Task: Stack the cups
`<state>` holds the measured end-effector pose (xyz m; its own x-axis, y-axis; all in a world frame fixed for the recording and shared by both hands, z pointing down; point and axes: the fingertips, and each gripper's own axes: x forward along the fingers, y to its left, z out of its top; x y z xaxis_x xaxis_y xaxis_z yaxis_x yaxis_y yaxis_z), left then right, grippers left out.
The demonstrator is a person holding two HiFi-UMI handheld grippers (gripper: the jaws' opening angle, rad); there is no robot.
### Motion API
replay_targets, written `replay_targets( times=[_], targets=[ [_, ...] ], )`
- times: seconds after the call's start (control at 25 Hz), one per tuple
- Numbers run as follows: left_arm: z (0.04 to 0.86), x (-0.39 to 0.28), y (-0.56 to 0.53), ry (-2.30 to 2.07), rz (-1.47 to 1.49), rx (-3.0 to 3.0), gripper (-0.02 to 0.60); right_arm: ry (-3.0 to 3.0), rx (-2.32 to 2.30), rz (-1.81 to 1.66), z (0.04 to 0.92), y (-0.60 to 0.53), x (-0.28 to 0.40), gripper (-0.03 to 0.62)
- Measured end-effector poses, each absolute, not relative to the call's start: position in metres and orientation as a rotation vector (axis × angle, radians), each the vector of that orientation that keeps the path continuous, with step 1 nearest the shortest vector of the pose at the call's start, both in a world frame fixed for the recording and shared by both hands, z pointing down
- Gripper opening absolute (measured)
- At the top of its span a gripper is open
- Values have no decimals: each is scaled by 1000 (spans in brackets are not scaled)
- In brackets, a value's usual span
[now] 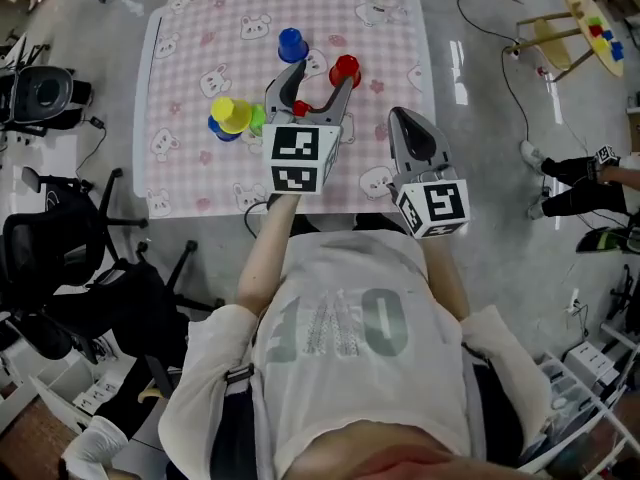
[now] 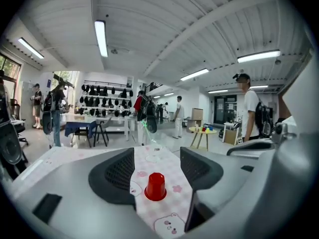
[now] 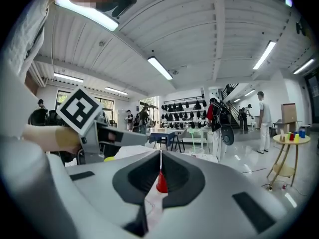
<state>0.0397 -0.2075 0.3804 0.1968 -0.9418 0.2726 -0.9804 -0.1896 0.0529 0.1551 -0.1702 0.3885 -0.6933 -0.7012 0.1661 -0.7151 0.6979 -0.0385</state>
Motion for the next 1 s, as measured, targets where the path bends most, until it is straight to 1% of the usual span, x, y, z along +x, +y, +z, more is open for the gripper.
replay_targets(
  times=[0.2,0.48,0.8,1.0],
  targets=[
    [428,62,-242,-1921,313,2057,268,-2794,1087,144,395,-197,195,29],
    [486,69,-279,-1963,463,1895,268,-2791,1041,160,409,-219,231,29],
    [515,66,-286,-1976,556,1788,268,-2783,1041,180,418,-233,253,29],
    [525,64,-286,-1993,558,1735,259,-2780,1040,177,419,-237,259,29]
  ],
)
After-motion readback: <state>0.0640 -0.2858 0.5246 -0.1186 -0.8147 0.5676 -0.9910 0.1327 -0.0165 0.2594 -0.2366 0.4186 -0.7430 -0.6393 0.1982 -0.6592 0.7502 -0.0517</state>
